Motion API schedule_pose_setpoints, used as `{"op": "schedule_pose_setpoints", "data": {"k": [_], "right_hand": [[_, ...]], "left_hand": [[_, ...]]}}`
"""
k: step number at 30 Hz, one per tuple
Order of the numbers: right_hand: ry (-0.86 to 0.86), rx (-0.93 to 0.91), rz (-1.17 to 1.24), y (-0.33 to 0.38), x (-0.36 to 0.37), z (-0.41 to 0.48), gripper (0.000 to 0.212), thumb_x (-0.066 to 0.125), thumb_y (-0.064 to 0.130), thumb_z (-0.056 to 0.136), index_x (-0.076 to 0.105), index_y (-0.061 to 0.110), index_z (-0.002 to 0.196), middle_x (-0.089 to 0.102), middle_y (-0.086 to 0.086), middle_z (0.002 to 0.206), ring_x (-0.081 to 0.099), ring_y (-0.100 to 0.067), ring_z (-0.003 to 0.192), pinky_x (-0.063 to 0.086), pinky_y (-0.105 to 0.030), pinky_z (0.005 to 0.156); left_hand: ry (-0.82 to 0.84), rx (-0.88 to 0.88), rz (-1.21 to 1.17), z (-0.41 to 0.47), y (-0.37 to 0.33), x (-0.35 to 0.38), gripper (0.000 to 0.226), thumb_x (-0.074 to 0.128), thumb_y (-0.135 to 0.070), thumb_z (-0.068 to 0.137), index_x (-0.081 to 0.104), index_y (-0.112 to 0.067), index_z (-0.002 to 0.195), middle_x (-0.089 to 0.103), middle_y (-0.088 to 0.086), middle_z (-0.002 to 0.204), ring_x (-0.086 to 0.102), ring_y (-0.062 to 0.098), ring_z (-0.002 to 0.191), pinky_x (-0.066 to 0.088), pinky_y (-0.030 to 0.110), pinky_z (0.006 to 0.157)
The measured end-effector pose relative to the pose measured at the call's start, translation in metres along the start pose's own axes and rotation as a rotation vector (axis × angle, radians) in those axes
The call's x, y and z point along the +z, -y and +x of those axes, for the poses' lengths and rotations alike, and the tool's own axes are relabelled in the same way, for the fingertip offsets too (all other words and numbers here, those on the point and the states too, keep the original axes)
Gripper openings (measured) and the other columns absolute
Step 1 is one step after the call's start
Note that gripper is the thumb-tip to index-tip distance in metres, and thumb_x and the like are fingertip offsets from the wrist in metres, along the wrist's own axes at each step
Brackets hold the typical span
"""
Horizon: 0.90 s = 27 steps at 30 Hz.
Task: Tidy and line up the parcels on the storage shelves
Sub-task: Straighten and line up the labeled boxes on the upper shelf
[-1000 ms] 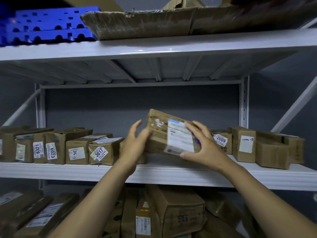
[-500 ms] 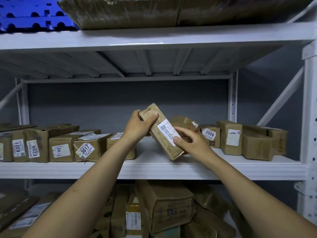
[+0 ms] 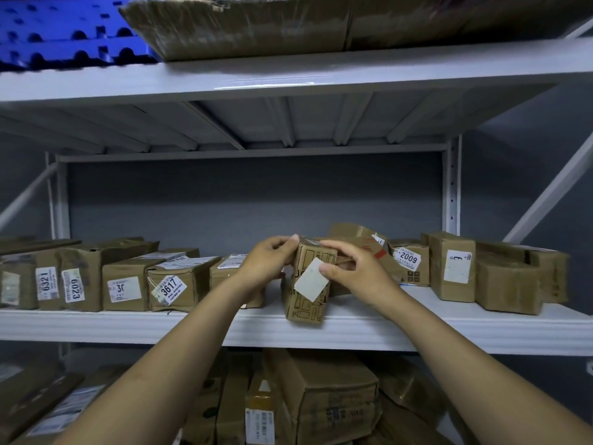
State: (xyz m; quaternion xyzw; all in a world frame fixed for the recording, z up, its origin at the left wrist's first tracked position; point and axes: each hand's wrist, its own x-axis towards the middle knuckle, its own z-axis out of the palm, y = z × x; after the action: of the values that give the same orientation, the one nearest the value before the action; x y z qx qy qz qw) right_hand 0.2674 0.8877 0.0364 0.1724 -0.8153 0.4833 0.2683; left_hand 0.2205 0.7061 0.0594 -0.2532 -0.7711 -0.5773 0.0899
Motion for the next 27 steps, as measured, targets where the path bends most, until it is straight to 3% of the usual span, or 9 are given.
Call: {"op": "schedule_pose_setpoints", "data": {"k": [2,4,7,10,16,20,23,25,27], "right_hand": [[-0.004,-0.001,-0.036,-0.002,0.003,0.004,0.041,0.069,0.023,0.088,0.057,0.038,0.124,0.062,0.02,0.113,0.058,0.006,0.103,0.047,-0.016,0.086],[0.002,0.002,-0.035,-0.002,0.007,0.007,0.042,0.066,0.023,0.09,0.054,0.036,0.128,0.059,0.022,0.112,0.054,0.01,0.103,0.044,-0.008,0.079],[0.065,0.029,-0.029,-0.004,0.018,0.012,0.048,0.067,0.024,0.09,0.048,0.037,0.133,0.056,0.023,0.115,0.051,0.012,0.104,0.042,-0.001,0.071],[0.149,0.069,-0.073,-0.006,0.028,0.018,0.065,0.072,0.025,0.086,0.036,0.042,0.138,0.055,0.02,0.119,0.054,0.0,0.11,0.048,-0.017,0.081],[0.188,0.105,-0.106,-0.012,0.048,0.032,0.081,0.071,0.026,0.087,0.017,0.044,0.145,0.05,0.023,0.115,0.053,0.006,0.097,0.046,-0.011,0.067],[0.183,0.121,-0.058,-0.017,0.058,0.04,0.082,0.071,0.025,0.086,0.017,0.048,0.144,0.053,0.016,0.123,0.056,0.0,0.103,0.052,-0.017,0.075],[0.17,0.11,-0.051,-0.018,0.062,0.04,0.081,0.072,0.026,0.085,0.02,0.052,0.141,0.049,0.013,0.131,0.053,0.0,0.109,0.049,-0.013,0.073],[0.161,0.092,-0.066,-0.019,0.065,0.039,0.078,0.072,0.032,0.084,0.021,0.058,0.138,0.044,0.015,0.139,0.046,-0.007,0.125,0.047,-0.022,0.092],[0.172,0.061,-0.102,-0.015,0.07,0.037,0.076,0.07,0.034,0.086,0.022,0.056,0.14,0.041,0.022,0.137,0.037,-0.003,0.128,0.04,-0.018,0.094]], "left_hand": [[0.045,0.01,-0.027,-0.002,0.002,-0.007,0.032,0.045,-0.047,0.098,0.061,-0.026,0.117,0.067,-0.009,0.112,0.061,0.006,0.104,0.052,0.03,0.086],[0.034,0.068,0.029,-0.004,0.004,-0.012,0.026,0.047,-0.039,0.099,0.061,-0.027,0.118,0.067,-0.008,0.115,0.061,0.004,0.101,0.053,0.023,0.08],[-0.178,0.262,0.374,-0.004,0.009,-0.027,0.029,0.054,-0.029,0.097,0.062,-0.023,0.124,0.065,-0.007,0.121,0.057,0.004,0.104,0.047,0.016,0.084],[-0.272,0.335,0.747,0.001,0.022,-0.052,0.038,0.054,-0.039,0.095,0.056,-0.03,0.132,0.058,-0.005,0.134,0.047,0.016,0.125,0.038,0.036,0.104],[0.052,0.159,1.171,0.011,0.057,-0.089,0.073,0.054,-0.066,0.082,0.032,-0.038,0.146,0.04,-0.007,0.15,0.033,0.02,0.139,0.01,0.055,0.117],[0.095,0.196,1.194,0.009,0.057,-0.096,0.075,0.061,-0.061,0.08,0.033,-0.039,0.145,0.042,-0.009,0.148,0.037,0.019,0.136,0.009,0.055,0.117],[0.12,0.194,1.128,0.007,0.052,-0.107,0.066,0.061,-0.058,0.083,0.038,-0.04,0.142,0.044,-0.012,0.145,0.038,0.016,0.135,0.009,0.056,0.116],[0.109,0.201,1.105,0.006,0.051,-0.116,0.063,0.061,-0.057,0.083,0.042,-0.041,0.141,0.045,-0.014,0.145,0.037,0.016,0.134,0.016,0.05,0.115],[0.099,0.196,1.051,0.005,0.053,-0.123,0.063,0.064,-0.054,0.083,0.043,-0.039,0.14,0.047,-0.012,0.144,0.041,0.017,0.13,0.03,0.04,0.108]]}}
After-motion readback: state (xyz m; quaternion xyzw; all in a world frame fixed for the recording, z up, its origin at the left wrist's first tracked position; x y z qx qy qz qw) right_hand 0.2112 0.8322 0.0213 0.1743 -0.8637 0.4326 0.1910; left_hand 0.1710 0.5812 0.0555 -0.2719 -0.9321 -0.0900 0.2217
